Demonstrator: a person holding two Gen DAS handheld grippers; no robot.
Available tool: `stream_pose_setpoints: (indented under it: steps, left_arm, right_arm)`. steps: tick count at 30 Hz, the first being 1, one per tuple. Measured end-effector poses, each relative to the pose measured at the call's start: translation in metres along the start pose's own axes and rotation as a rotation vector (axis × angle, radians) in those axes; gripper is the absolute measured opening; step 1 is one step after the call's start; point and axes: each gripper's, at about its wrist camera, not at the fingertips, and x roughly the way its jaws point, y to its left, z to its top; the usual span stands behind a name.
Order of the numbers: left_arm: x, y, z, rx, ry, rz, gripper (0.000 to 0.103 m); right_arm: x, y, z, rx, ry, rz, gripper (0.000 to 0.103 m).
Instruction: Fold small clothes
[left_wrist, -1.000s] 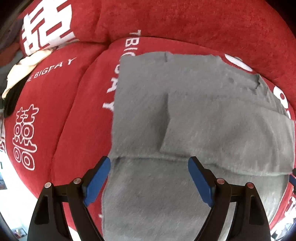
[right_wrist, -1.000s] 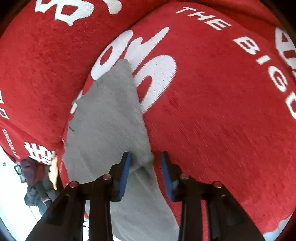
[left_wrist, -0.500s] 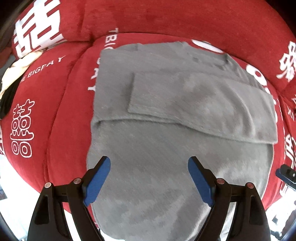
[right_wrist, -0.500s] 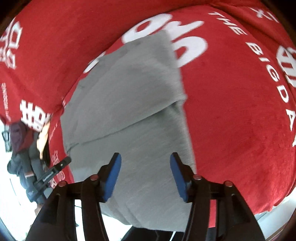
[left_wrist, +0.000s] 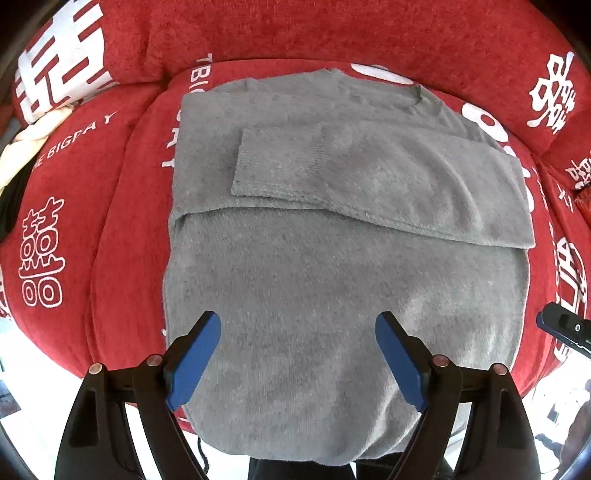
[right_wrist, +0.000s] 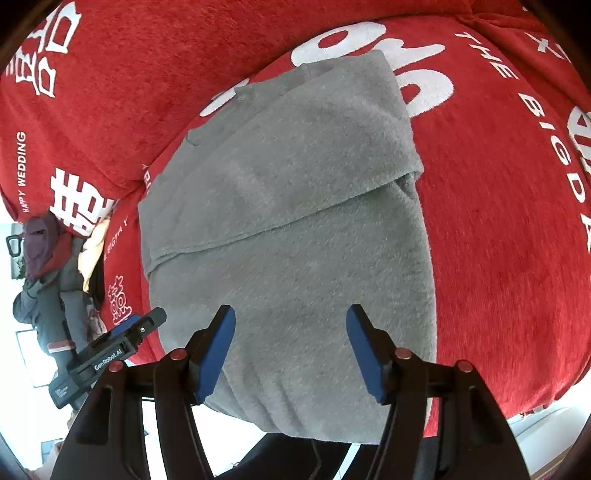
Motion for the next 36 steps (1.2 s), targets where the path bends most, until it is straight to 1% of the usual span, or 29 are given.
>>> stream_pose_setpoints:
  steps: [6, 14, 24, 36]
  left_arm:
    - [-0.005, 0.000, -0.003, 0.007, -0.003, -0.005, 0.087]
    - [-0.005, 0.002, -0.003, 0.014, 0.013, -0.004, 0.086]
    - [-0.009, 0.006, -0.004, 0.016, 0.016, -0.010, 0.087]
    - [-0.014, 0.021, -0.004, 0.052, 0.003, -0.033, 0.087]
  right_arm:
    - [0.000, 0.004, -0.003, -0.005, -0.003, 0.001, 0.066]
    - [0.002, 0.009, -0.009, -0.003, -0.008, -0.001, 0.066]
    - [0.003, 0.027, -0.008, -0.046, -0.025, -0.058, 0.066]
    - [0.005, 0.048, -0.014, -0.061, -0.054, -0.069, 0.066]
